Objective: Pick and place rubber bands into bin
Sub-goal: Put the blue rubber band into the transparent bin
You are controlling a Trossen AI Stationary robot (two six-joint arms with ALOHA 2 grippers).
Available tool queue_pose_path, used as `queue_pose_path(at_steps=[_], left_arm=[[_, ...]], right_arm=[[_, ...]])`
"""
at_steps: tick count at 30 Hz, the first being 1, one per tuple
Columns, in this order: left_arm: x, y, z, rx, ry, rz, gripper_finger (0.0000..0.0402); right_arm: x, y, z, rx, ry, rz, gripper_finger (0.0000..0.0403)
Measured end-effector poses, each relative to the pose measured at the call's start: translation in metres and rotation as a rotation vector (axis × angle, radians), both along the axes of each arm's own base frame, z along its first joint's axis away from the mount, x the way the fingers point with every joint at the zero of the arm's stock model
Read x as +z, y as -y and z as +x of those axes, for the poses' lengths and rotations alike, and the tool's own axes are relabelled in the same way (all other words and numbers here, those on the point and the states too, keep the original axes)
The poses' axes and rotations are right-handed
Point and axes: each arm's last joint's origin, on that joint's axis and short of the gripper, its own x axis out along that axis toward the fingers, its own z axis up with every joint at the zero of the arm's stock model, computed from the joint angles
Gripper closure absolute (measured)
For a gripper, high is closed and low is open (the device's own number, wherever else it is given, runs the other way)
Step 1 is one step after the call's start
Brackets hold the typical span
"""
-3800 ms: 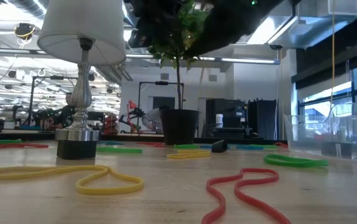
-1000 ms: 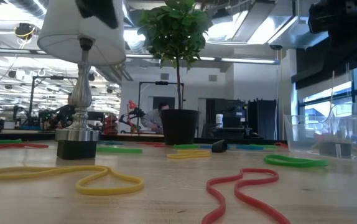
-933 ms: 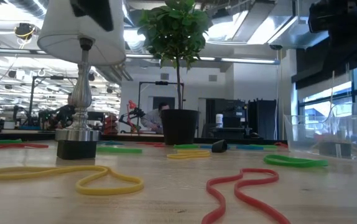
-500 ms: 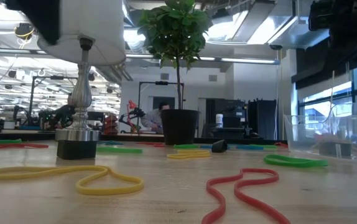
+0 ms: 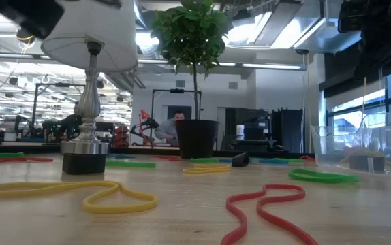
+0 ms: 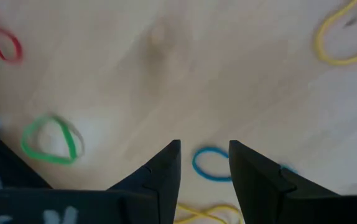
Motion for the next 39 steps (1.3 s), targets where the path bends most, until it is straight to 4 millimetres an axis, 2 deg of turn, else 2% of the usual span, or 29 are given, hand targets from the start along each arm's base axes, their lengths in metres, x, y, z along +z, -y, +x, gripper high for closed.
queue_pose_path(at_steps=[6,11,25,28,33,39], left_arm=[[-0.016,0.008,-0.012,0.067,0.051,-0.052,0.0272],[-0.023,0.015,-0.024,0.078,0.017,-0.078,0.0272],[-0.060,0.007,-0.039,0.124,0.023,-0.156,0.0276],[-0.061,0.007,-0.039,0.118,0.024,-0.161,0.0302],[-0.061,0.003,-0.037,0.118,0.009,-0.156,0.0387],[-0.049,-0.001,-0.031,0.133,0.010,-0.152,0.0399]], right_arm=[[0.000,0.000,0.001,0.004,0.008,0.000,0.0368],[0.001,0.000,0.001,0.022,0.010,-0.010,0.0368],[0.002,-0.001,0.003,0.021,0.031,-0.005,0.0368],[0.002,-0.001,0.004,0.021,0.041,-0.002,0.0368],[0.003,-0.001,0.005,0.021,0.055,0.001,0.0368],[0.005,-0.001,0.008,-0.003,0.100,-0.029,0.0368]])
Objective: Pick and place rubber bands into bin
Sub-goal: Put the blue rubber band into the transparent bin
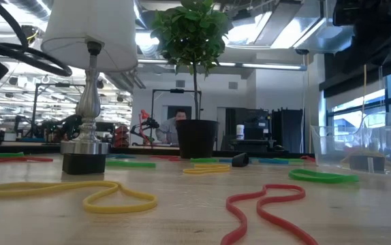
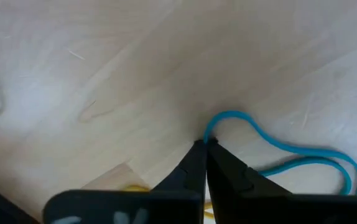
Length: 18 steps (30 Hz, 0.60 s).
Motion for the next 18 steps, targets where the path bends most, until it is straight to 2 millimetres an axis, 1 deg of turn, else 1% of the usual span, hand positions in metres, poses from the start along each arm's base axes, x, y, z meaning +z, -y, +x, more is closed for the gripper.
queue_pose_path(at_steps=[2,7,11,14,18], left_arm=[[0.009,-0.004,0.002,-0.004,0.026,0.039,0.0399],[0.050,-0.007,0.008,-0.005,0.135,0.075,0.0399],[0.084,-0.016,0.016,-0.017,0.231,0.126,0.0400],[0.103,-0.024,0.023,-0.068,0.281,0.169,0.0399],[0.128,-0.037,0.041,-0.161,0.405,0.235,0.0400]], right_arm=[[0.000,0.001,0.001,-0.016,0.011,-0.015,0.0368],[0.004,-0.002,0.008,0.005,0.079,-0.012,0.0368],[0.005,-0.004,0.018,0.027,0.118,-0.022,0.0368],[0.005,-0.007,0.028,0.064,0.150,-0.048,0.0367],[0.006,-0.013,0.049,0.133,0.220,-0.101,0.0354]])
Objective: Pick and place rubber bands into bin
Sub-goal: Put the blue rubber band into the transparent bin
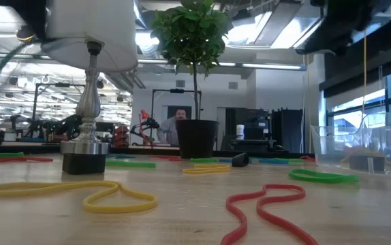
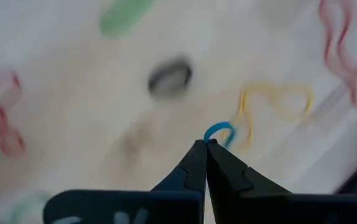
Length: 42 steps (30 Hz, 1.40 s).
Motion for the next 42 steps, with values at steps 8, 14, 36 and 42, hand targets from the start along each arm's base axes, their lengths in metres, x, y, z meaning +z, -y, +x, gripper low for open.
queue_pose_path(at_steps=[8,14,36,42], left_arm=[[0.030,-0.042,0.034,-0.102,0.077,0.114,0.0399],[0.050,-0.076,0.054,-0.160,0.114,0.174,0.0400],[0.083,-0.121,0.098,-0.310,0.439,0.309,0.0399],[0.087,-0.122,0.102,-0.349,0.472,0.343,0.0400]], right_arm=[[-0.018,-0.011,0.042,0.042,0.032,-0.046,0.0293],[-0.030,-0.019,0.064,0.097,0.056,-0.024,0.0245],[-0.034,-0.033,0.113,0.272,0.383,-0.272,0.0151],[-0.038,-0.032,0.121,0.260,0.428,-0.284,0.0168]])
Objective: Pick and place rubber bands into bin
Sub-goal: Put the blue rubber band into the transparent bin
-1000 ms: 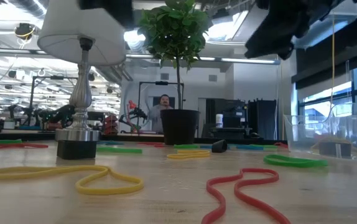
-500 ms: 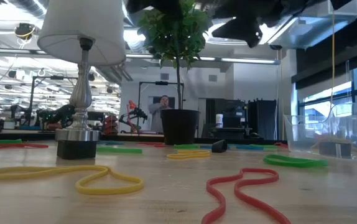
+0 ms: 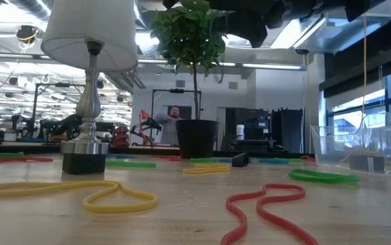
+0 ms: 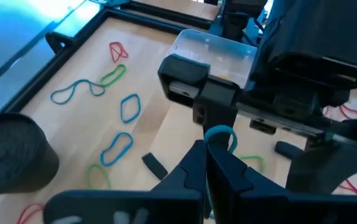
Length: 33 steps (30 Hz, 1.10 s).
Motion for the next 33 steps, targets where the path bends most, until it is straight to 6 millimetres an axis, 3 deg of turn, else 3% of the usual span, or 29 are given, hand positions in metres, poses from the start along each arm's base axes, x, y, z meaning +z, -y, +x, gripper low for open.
queue_pose_path(at_steps=[5,13,19,33], left_arm=[[0.000,-0.001,0.000,-0.001,-0.003,0.003,0.0399],[0.000,-0.001,0.000,-0.009,-0.006,0.013,0.0399],[0.000,0.001,0.000,-0.045,-0.011,-0.014,0.0384],[0.004,0.001,-0.006,-0.046,-0.021,-0.011,0.0291]], right_arm=[[0.000,0.002,0.001,-0.023,0.004,-0.011,0.0234],[-0.001,0.006,0.001,-0.035,-0.003,-0.017,0.0389],[-0.001,0.006,0.001,-0.031,-0.005,-0.035,0.0389],[0.006,0.009,-0.012,-0.030,-0.083,-0.053,0.0398]])
